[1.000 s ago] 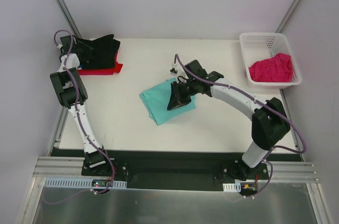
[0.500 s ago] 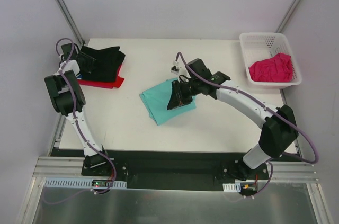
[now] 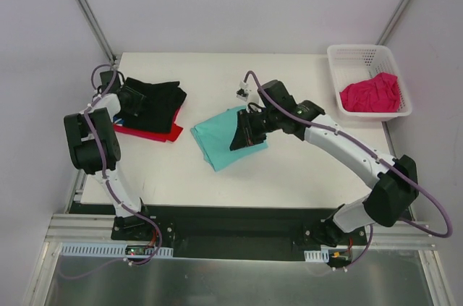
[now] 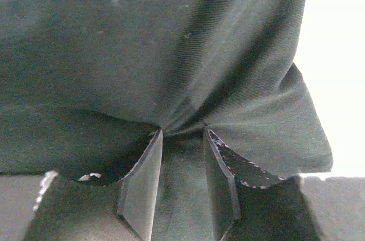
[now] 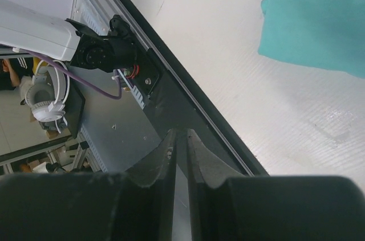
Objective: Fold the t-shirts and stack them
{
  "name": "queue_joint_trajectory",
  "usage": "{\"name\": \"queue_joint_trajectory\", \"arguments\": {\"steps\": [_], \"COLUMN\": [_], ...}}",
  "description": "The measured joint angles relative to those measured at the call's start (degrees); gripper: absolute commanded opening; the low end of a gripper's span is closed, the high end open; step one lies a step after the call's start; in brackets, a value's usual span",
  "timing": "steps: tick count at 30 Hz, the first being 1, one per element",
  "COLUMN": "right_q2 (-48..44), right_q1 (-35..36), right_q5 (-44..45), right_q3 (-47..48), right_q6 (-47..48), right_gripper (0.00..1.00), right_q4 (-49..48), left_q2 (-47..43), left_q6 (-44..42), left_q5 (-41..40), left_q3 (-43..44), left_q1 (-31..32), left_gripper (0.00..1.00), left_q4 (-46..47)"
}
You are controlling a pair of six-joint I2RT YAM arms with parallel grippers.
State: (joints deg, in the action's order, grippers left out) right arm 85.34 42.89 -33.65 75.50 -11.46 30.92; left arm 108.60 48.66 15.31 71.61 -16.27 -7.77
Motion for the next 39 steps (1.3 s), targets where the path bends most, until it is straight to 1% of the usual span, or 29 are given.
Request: {"name": "queue_joint_trajectory", "arguments": {"steps": [5, 12, 17, 29, 33, 36, 39], "right_q2": [-1.99, -5.73, -6.78, -8.0, -9.4, -9.86, -9.9], "right_q1": [0.44, 0.59, 0.61, 0.61, 0.61, 0.61, 0.61], "right_q5": [0.87, 2.82, 3.52, 5.07, 5.38, 5.42, 5.49], "right_q3": [-0.02, -1.4, -1.57, -3.3, -4.33, -4.94, -5.14], "right_q6": [-0.02, 0.26, 0.55, 0.57, 0.55, 0.52, 0.52], "right_gripper": [0.14, 0.14, 0.14, 0.14, 0.14, 0.14, 0.15], "right_q4": [1.05, 3.58, 4.46, 5.38, 5.46, 5.4, 5.44], "left_q2": [-0.72, 1.25, 1.33, 1.79, 0.98, -1.44, -4.39], "left_q6": [2.19, 8.41, 13.35, 22.21, 24.5, 25.86, 26.01], "left_q5": [-2.71, -4.72, -7.08, -11.58, -12.68, -13.38, -14.12], "left_q3": [-0.33, 1.84, 1.79, 1.01, -1.84, -5.31, -8.07], "left_q1": [6.32, 17.92, 23.19, 31.34, 33.57, 34.6, 35.5], "left_gripper": [0.35, 0.35, 0.35, 0.34, 0.34, 0.34, 0.37], "left_q4": [-0.2, -0.35, 0.09, 2.12, 4.63, 6.12, 5.46]}}
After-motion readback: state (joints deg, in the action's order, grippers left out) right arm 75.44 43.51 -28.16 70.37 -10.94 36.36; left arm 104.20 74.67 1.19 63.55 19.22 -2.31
